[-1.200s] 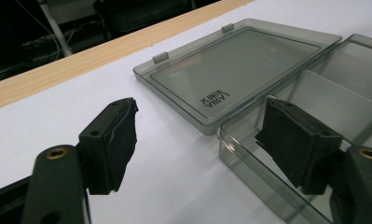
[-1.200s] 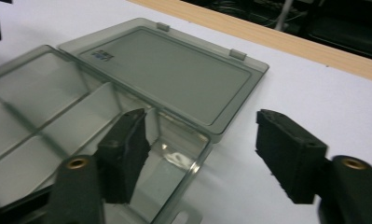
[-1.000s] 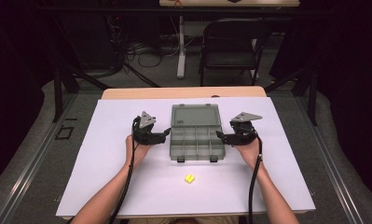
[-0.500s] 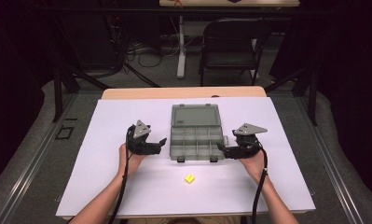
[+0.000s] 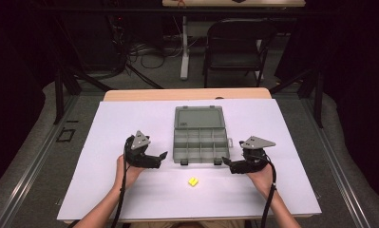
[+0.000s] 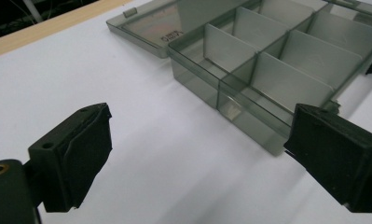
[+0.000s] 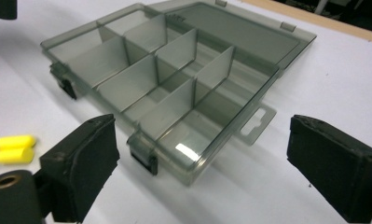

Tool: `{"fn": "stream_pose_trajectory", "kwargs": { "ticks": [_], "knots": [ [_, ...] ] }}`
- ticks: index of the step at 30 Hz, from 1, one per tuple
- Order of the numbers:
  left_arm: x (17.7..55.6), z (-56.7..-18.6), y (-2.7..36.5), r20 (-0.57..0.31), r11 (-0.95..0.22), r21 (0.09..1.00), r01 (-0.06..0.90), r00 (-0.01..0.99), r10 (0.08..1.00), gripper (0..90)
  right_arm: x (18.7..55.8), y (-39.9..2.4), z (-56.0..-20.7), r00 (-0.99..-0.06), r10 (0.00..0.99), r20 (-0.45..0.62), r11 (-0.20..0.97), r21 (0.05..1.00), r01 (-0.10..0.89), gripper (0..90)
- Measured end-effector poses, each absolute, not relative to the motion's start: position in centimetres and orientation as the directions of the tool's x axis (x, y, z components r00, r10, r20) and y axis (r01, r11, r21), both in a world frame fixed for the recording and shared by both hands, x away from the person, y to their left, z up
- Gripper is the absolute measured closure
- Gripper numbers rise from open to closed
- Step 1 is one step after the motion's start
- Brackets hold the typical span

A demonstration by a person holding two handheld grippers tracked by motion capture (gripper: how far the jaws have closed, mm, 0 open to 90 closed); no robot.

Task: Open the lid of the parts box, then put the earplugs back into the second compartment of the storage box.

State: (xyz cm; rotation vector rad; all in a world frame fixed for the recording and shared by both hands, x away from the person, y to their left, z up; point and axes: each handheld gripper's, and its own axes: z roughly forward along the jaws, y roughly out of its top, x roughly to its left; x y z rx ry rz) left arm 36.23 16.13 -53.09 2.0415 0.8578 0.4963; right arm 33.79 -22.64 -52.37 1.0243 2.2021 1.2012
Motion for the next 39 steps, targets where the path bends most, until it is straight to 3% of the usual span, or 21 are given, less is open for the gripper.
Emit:
{"fn": "stream_pose_trajectory", "kwargs": {
  "ticks": [9, 39],
  "knots": [
    [34.8, -53.6, 16.3, 0.019, -0.424, 0.807, 0.411, 0.699, 0.714, 1.0, 32.4, -22.6, -53.0, -0.644, 0.764, -0.039, 0.382, 0.832, 0.403, 0.0],
    [32.1, -53.7, 13.1, 0.035, -0.494, 0.788, 0.368, 0.774, 0.633, 0.3, 30.9, -23.1, -53.6, -0.644, 0.758, -0.102, 0.408, 0.844, 0.347, 0.0]
  ]
}}
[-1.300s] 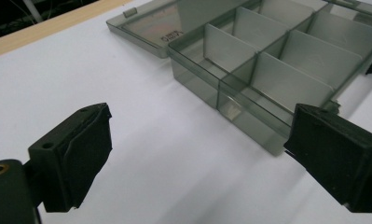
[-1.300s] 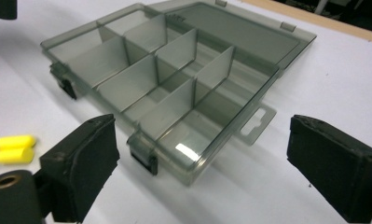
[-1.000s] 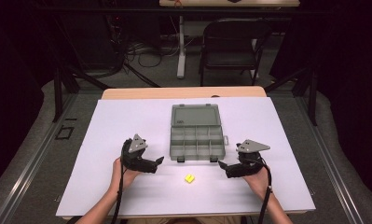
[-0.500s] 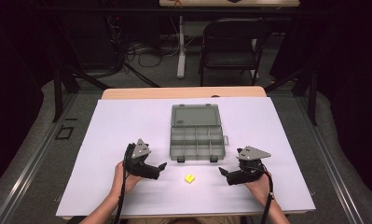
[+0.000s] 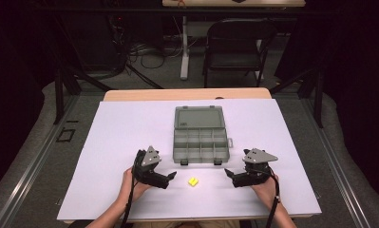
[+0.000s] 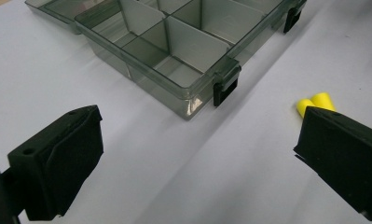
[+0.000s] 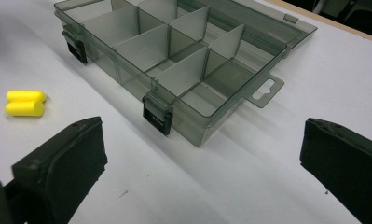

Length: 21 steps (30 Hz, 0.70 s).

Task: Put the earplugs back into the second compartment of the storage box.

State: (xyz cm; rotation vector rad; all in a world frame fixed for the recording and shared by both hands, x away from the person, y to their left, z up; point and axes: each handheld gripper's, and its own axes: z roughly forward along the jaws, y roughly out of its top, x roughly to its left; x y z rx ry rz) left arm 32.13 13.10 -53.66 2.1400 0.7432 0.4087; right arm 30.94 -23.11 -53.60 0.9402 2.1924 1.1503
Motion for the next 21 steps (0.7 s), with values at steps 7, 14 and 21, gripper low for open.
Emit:
{"fn": "stream_pose_trajectory", "kwargs": {
  "ticks": [7, 14, 21],
  "knots": [
    [31.6, -53.8, 12.3, 0.027, -0.503, 0.78, 0.371, 0.784, 0.62, 3.9, 31.3, -23.4, -54.0, -0.643, 0.761, -0.088, 0.403, 0.84, 0.362, 0.0],
    [31.0, -54.1, 11.5, 0.039, -0.516, 0.781, 0.35, 0.799, 0.6, 13.0, 31.3, -23.3, -53.9, -0.644, 0.758, -0.103, 0.414, 0.839, 0.353, 0.0],
    [30.6, -54.5, 10.4, 0.027, -0.524, 0.778, 0.347, 0.814, 0.58, 18.9, 31.4, -23.2, -54.0, -0.645, 0.756, -0.108, 0.42, 0.836, 0.354, 0.0]
  ]
}}
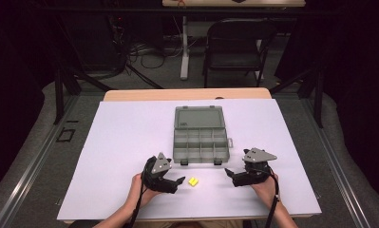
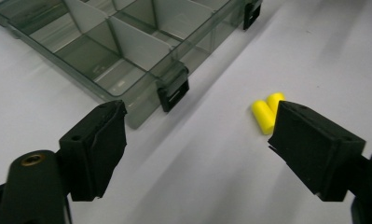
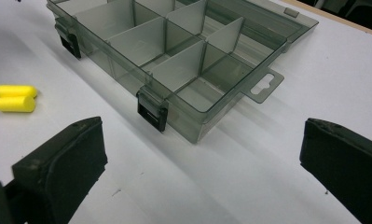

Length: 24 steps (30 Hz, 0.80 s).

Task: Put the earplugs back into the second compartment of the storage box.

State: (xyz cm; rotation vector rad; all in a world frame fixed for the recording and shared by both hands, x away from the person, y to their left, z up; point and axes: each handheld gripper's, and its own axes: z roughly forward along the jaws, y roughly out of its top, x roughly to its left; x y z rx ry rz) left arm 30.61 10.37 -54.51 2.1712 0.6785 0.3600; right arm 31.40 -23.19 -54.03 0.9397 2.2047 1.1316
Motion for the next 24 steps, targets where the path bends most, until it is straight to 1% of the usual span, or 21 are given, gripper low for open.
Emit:
{"fn": "stream_pose_trajectory", "kwargs": {
  "ticks": [4, 8, 14, 20, 22, 24],
  "knots": [
    [30.3, -54.6, 9.9, 0.01, -0.524, 0.777, 0.349, 0.825, 0.565, 23.0, 31.4, -23.0, -54.1, -0.644, 0.756, -0.114, 0.427, 0.832, 0.353, 0.0],
    [30.1, -54.7, 9.3, 0.016, -0.539, 0.771, 0.339, 0.836, 0.549, 29.9, 31.4, -23.0, -54.2, -0.646, 0.755, -0.113, 0.427, 0.833, 0.352, 0.0],
    [30.0, -55.1, 8.4, 0.014, -0.559, 0.762, 0.327, 0.855, 0.519, 36.3, 31.4, -23.1, -54.1, -0.645, 0.756, -0.11, 0.42, 0.838, 0.35, 0.0],
    [29.9, -55.4, 7.8, -0.001, -0.565, 0.758, 0.324, 0.868, 0.497, 47.3, 31.3, -22.9, -54.1, -0.65, 0.75, -0.122, 0.435, 0.831, 0.346, 0.0],
    [30.0, -55.5, 7.7, -0.02, -0.557, 0.76, 0.334, 0.869, 0.495, 53.8, 31.4, -22.9, -54.1, -0.646, 0.752, -0.131, 0.443, 0.826, 0.349, 0.0],
    [30.1, -55.7, 7.7, -0.028, -0.564, 0.754, 0.338, 0.873, 0.487, 57.7, 31.5, -23.0, -54.1, -0.645, 0.754, -0.124, 0.439, 0.825, 0.355, 0.0]
  ]
}}
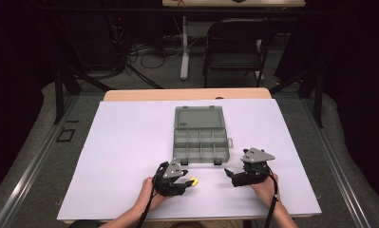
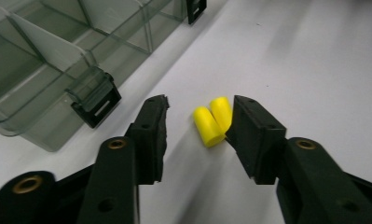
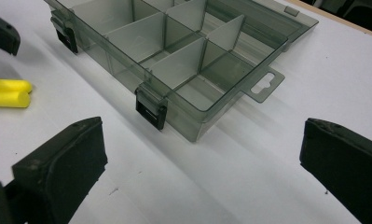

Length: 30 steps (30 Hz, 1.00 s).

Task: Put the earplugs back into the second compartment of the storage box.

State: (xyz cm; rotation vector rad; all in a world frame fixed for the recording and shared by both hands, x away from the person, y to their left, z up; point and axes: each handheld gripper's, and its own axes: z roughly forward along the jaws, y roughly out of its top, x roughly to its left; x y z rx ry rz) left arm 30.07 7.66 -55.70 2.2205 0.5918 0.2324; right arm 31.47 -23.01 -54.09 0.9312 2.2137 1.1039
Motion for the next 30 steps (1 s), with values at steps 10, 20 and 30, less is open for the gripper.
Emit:
{"fn": "stream_pose_trajectory", "kwargs": {
  "ticks": [10, 20, 30],
  "knots": [
    [30.4, -56.1, 7.5, -0.065, -0.567, 0.742, 0.358, 0.88, 0.47, 68.5, 31.4, -22.9, -54.1, -0.644, 0.752, -0.14, 0.453, 0.819, 0.352, 0.0],
    [30.6, -56.3, 7.7, -0.118, -0.559, 0.737, 0.381, 0.886, 0.449, 82.0, 31.4, -22.7, -54.2, -0.65, 0.743, -0.158, 0.476, 0.807, 0.348, 0.0],
    [30.5, -55.5, 8.6, -0.106, -0.532, 0.763, 0.368, 0.882, 0.459, 82.5, 31.4, -22.7, -54.2, -0.645, 0.747, -0.159, 0.473, 0.809, 0.349, 0.0]
  ]
}}
